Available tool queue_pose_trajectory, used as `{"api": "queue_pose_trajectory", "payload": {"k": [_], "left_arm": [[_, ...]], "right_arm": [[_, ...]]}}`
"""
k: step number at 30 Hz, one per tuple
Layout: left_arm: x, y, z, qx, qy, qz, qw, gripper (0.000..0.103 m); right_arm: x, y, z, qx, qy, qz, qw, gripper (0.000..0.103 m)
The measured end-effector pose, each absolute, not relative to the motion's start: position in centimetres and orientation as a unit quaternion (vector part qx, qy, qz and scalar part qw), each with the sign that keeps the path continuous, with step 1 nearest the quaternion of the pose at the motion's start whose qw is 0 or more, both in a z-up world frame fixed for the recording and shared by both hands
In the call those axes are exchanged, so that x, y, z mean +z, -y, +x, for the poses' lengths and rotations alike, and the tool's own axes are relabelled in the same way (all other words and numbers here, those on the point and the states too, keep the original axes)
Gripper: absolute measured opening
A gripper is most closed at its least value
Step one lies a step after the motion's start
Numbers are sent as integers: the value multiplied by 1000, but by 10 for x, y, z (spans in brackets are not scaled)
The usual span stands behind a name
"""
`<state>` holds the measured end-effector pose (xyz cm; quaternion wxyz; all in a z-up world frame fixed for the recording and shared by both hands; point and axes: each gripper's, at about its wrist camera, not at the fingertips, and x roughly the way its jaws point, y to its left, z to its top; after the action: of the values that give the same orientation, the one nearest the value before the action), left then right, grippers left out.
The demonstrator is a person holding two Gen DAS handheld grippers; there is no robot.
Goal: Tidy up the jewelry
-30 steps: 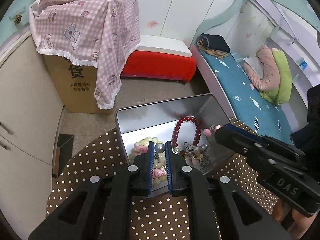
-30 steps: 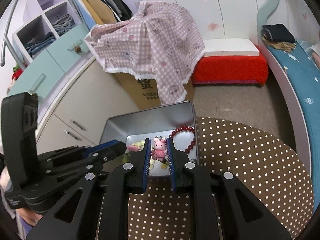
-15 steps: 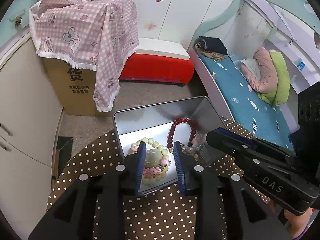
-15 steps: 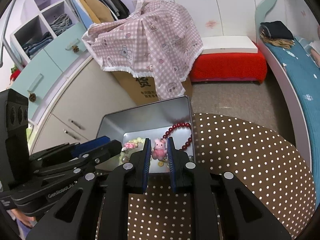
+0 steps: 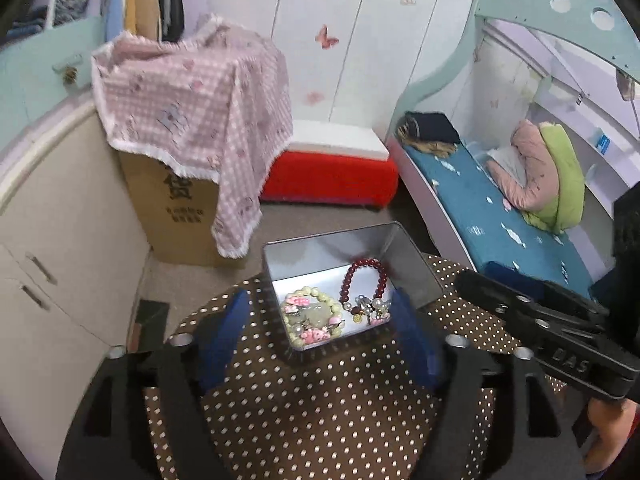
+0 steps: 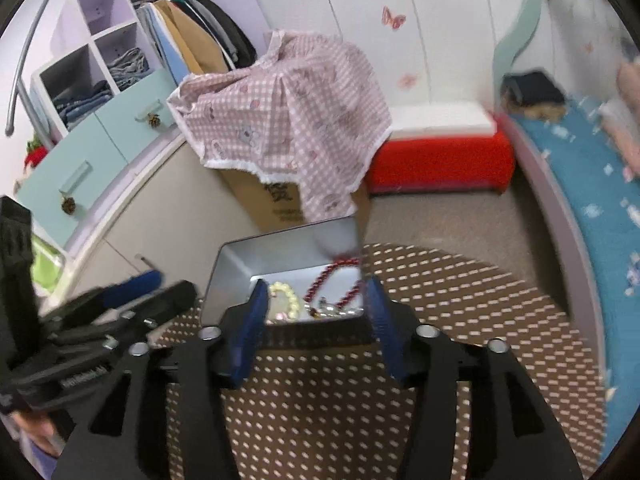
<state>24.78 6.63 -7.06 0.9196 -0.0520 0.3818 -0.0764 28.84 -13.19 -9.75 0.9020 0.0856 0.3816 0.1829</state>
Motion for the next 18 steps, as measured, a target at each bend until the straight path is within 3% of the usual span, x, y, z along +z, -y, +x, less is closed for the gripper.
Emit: {"api": "queue_pose_trajectory", "payload": {"k": [5,12,18], "left_arm": [[-48,-63,198,-58,-333,-32,941,86],[-21,-54,126,-50,-272,-33,960,96],[1,-42,73,-49,-230,-19,972,96]], "right_arm": [[-68,146,236,176,-343,65,920,70],[-29,154,153,168,-275,30,946,83],[0,153,90,156,-229,-7,961,85]]}}
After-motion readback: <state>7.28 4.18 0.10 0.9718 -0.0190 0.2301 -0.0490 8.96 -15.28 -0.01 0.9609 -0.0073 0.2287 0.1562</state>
